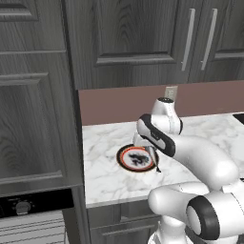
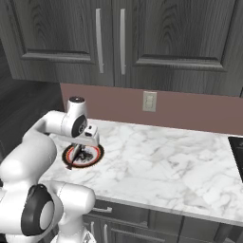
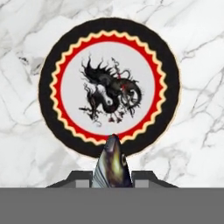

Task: Take the fish from the oven and place it on the plate on the counter.

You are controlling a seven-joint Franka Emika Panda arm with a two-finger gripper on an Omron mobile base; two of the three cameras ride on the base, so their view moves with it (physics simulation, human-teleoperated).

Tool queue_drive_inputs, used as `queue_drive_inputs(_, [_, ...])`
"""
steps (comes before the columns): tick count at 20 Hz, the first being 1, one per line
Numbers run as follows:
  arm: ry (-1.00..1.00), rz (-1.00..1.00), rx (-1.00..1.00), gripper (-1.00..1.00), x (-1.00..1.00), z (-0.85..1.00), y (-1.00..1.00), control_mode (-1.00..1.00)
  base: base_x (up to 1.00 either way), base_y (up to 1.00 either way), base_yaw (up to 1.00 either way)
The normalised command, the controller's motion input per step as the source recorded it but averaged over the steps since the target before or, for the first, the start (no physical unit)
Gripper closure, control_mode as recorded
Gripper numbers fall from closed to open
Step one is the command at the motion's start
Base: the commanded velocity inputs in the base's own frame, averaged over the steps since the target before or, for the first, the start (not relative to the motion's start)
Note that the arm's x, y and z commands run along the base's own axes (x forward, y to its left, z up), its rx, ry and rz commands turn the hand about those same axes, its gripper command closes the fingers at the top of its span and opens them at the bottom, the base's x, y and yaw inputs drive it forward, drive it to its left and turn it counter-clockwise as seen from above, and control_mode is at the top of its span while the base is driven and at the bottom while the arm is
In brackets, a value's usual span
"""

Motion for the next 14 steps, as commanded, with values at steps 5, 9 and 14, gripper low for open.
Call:
queue_drive_inputs(5, [-0.10, 0.00, -0.01, 1.00, 0.17, -0.15, 0.02, -1.00, 0.00, 0.00, 0.00])
queue_drive_inputs(9, [-0.10, 0.00, -0.04, 1.00, 0.31, -0.04, 0.07, -1.00, 0.00, 0.00, 0.00])
queue_drive_inputs(14, [-0.05, 0.00, -0.06, 1.00, 0.48, -0.13, 0.11, -1.00, 0.00, 0.00, 0.00])
